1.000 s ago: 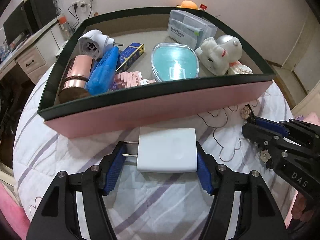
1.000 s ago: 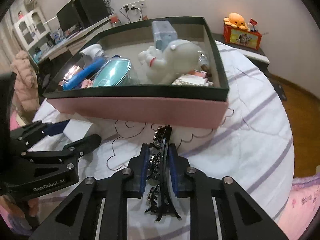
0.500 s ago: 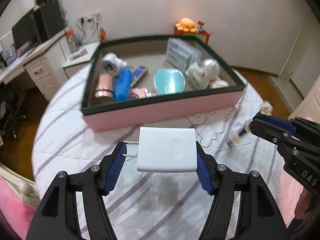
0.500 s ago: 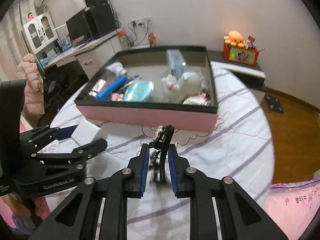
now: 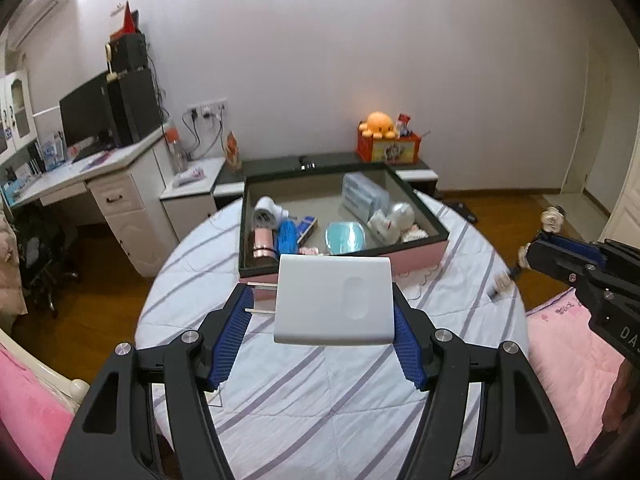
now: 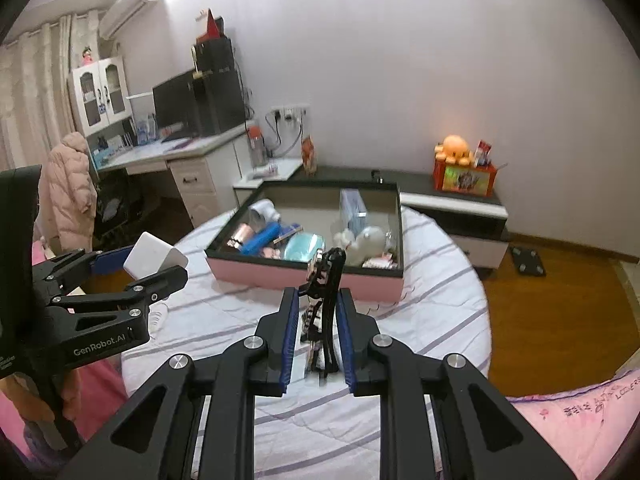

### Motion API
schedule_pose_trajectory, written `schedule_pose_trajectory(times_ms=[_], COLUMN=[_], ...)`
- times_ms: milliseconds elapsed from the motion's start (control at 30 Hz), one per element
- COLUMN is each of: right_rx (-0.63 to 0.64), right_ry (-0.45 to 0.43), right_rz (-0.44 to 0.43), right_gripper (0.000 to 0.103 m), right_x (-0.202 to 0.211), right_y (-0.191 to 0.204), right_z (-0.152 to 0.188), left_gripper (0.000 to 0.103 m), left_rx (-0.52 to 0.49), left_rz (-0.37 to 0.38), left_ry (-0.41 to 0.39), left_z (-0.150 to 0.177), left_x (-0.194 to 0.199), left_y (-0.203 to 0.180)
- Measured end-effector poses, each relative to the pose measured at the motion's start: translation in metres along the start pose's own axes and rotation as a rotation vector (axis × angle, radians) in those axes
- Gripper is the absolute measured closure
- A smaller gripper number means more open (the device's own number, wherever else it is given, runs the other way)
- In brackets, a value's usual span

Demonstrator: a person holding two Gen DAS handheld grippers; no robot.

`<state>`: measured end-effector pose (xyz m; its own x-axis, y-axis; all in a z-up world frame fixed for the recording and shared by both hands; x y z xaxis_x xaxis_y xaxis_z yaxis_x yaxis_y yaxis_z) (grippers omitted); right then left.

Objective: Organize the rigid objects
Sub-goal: 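Carry the white plug and black hair clip into the box and release both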

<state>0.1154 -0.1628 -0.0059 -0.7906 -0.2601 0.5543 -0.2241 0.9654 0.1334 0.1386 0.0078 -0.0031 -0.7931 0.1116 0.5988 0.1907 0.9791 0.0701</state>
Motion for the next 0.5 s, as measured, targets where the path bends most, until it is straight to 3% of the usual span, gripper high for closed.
schedule_pose_trajectory(times_ms=[300, 500], right_rx=[0.006, 0.003], right_ry=[-0.078, -0.082], right_rz=[-0.002, -0.004], right_gripper=[0.083, 0.083], right_x=[0.036, 0.044], right_y=[0.008, 0.009], right_z=[0.003, 0.008], left_gripper=[0.036, 0.036], left_rx=[0.008, 0.013], left_rz=[-0.022, -0.028], left_ry=[-0.087, -0.095], left_z=[0.004, 0.009], left_x=[0.041, 0.048], left_y=[0.003, 0.003])
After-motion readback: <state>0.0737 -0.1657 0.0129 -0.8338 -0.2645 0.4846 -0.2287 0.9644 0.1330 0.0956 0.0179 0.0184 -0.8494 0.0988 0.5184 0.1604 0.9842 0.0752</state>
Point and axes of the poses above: each gripper's, at about its wrist camera, not at the fingertips, and x roughly against the way its jaws point, y to its left, z to its underside, the point moved 3 cm from there along -x, roughly the way its jaws point, and after that the axes turned 3 degrees about -x, right-handed, at the moved point
